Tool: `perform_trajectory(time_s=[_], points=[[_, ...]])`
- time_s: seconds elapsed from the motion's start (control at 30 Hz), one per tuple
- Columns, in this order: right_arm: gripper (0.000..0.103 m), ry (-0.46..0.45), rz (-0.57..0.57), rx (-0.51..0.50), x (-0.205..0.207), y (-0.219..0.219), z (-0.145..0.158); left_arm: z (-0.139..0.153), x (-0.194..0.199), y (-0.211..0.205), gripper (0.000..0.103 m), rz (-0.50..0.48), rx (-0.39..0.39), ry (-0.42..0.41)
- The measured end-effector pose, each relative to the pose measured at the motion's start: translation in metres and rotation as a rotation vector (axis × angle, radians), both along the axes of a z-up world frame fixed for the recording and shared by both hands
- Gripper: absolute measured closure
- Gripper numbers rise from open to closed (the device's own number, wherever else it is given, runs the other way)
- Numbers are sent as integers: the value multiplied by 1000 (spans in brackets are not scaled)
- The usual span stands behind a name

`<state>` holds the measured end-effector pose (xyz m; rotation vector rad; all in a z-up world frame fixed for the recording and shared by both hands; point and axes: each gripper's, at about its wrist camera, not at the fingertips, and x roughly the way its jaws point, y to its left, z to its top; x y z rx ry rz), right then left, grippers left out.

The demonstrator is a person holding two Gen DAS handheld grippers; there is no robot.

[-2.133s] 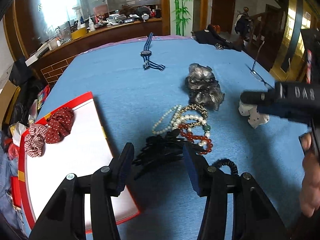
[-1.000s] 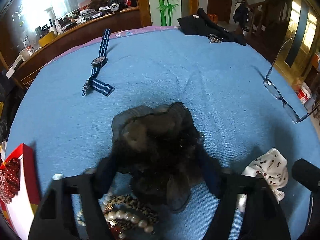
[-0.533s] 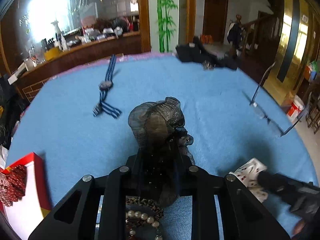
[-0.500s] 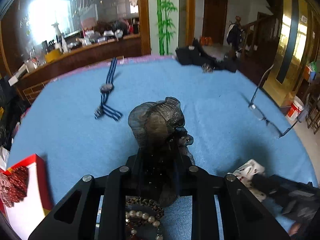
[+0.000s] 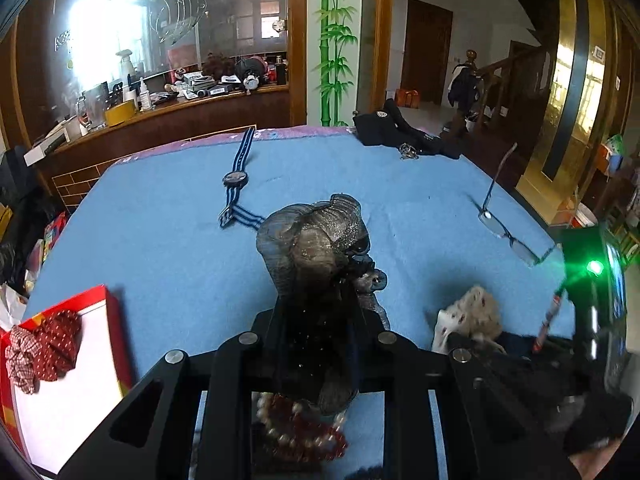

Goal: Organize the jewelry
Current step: 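Lift both scrunchies and carry them over the tray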

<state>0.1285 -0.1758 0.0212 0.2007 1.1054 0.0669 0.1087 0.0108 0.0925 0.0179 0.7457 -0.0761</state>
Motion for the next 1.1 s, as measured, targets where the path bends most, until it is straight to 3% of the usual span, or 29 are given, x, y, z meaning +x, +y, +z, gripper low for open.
perform_trajectory(time_s=[0.07, 0.17, 0.3, 0.47, 1.1], points=[[83, -16, 7, -15, -1, 4, 1, -2, -7, 6, 81, 5, -10, -10], [87, -78, 1, 0, -7, 3, 11, -8, -12, 12, 81, 3, -18, -10], [87, -170, 10, 23, -15, 6, 26, -17, -11, 12, 81, 8, -19, -2], [87, -211, 39, 51, -18, 12, 33, -16, -15, 8, 81, 1, -8, -15], [86, -279, 74, 56, -24, 22, 41, -4, -25, 16, 80, 82, 28, -102]])
